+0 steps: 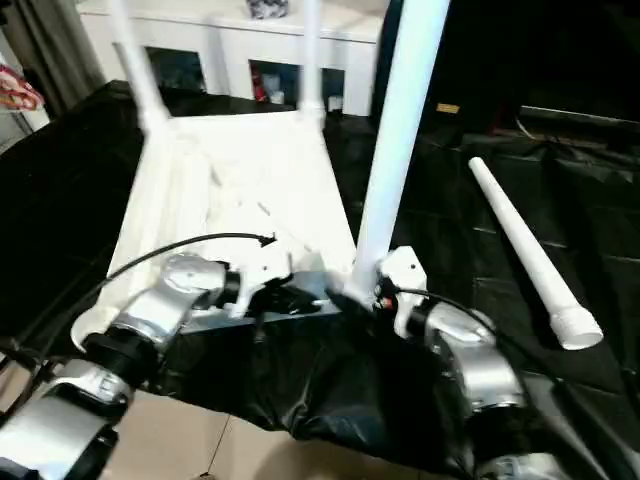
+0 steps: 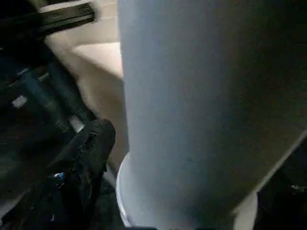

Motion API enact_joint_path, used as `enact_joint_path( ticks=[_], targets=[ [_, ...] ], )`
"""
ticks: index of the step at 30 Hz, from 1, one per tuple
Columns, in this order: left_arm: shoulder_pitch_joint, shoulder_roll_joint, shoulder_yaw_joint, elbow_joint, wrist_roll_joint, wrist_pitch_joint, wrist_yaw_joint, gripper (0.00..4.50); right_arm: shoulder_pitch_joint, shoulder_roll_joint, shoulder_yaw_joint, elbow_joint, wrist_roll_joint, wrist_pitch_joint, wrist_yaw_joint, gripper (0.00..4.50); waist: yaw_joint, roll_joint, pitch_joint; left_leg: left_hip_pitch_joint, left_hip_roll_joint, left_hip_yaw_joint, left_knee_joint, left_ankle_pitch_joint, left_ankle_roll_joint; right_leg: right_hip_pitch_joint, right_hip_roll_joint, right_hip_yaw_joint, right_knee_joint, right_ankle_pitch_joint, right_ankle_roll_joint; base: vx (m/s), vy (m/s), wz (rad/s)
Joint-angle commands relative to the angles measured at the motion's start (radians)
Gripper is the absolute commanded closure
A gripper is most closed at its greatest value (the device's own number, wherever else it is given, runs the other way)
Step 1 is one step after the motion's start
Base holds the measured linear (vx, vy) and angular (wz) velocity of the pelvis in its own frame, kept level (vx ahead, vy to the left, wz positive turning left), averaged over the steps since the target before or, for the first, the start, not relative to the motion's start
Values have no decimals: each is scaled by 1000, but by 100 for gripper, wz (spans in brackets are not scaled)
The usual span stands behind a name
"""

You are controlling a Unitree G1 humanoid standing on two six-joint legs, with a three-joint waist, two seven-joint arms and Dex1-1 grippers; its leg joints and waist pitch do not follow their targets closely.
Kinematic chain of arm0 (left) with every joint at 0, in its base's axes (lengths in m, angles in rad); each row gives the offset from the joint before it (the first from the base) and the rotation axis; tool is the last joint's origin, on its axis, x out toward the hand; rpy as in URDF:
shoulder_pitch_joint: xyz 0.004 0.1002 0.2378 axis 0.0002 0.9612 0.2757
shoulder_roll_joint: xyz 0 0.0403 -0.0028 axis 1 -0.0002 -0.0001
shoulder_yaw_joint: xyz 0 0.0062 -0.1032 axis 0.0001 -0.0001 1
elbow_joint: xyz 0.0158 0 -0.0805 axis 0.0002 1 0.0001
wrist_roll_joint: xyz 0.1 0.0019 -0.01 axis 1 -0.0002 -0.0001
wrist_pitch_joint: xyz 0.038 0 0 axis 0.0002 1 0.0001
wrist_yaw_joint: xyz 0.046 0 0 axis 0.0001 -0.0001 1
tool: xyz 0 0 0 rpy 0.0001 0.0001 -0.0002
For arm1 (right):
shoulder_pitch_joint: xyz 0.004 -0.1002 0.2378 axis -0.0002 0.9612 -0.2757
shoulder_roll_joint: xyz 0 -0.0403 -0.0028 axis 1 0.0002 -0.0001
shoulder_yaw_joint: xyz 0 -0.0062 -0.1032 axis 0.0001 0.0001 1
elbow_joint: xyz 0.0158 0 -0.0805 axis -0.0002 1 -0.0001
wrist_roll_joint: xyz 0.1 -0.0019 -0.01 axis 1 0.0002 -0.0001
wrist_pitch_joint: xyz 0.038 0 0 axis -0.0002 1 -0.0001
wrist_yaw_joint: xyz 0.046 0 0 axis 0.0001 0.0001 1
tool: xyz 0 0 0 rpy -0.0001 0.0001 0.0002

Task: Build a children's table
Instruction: Rotate leg to tighten

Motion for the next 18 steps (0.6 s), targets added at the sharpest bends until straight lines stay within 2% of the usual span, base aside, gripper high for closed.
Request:
enact_joint_path(
  ticks=[1,3,4,6,7,10,12,13,16,18],
  targets=[
    [-27,6,-21,-13,-17,-24,-67,450,16,-22,45,-1,10,41,105,69,2,-10,-59,-1,26,5,-61,-151,127,61,-49,43,-45,-95,-271,0,0,0],
    [-32,16,-22,-10,-26,-23,-91,450,10,-37,48,-6,23,52,144,69,11,-9,-59,0,27,5,-61,-162,118,60,-51,44,-47,-118,-265,0,0,0],
    [-34,20,-22,-10,-30,-18,-102,450,7,-41,50,-6,26,56,156,94,12,-7,-58,1,27,5,-62,-164,114,60,-51,44,-47,-121,-265,0,0,0],
    [-37,29,-23,-9,-36,-16,-132,450,-4,-50,55,-3,30,68,187,101,16,-4,-60,2,27,4,-63,-162,99,60,-51,44,-46,-120,-264,0,0,0],
    [-38,32,-24,-9,-35,-18,-139,450,-6,-54,59,-2,28,71,195,101,15,-5,-60,2,27,4,-63,-159,97,60,-51,44,-46,-117,-265,0,0,0],
    [-42,39,-24,1,-32,-24,-153,450,-13,-62,70,-1,28,77,213,144,15,-7,-61,1,27,3,-62,-152,94,61,-49,43,-42,-91,-272,0,0,0],
    [-44,39,-23,4,-33,-25,-155,450,-12,-62,72,-5,31,81,217,148,16,-8,-61,1,26,4,-61,-153,94,61,-50,44,-42,-96,-272,0,0,0],
    [-44,38,-20,5,-35,-25,-151,450,-6,-58,74,-15,34,86,217,164,16,-15,-62,1,26,5,-61,-150,95,62,-50,44,-43,-99,-270,0,0,0],
    [-42,24,-5,5,-37,-24,-118,450,14,-42,75,-32,32,92,199,174,19,-13,-62,0,27,4,-60,-135,99,61,-52,44,-42,-98,-267,0,0,0],
    [-46,-3,14,22,-33,-34,-46,450,30,-13,64,-36,36,105,154,176,19,-10,-61,1,26,4,-60,-140,97,60,-51,44,-44,-108,-263,0,0,0]
  ],
)
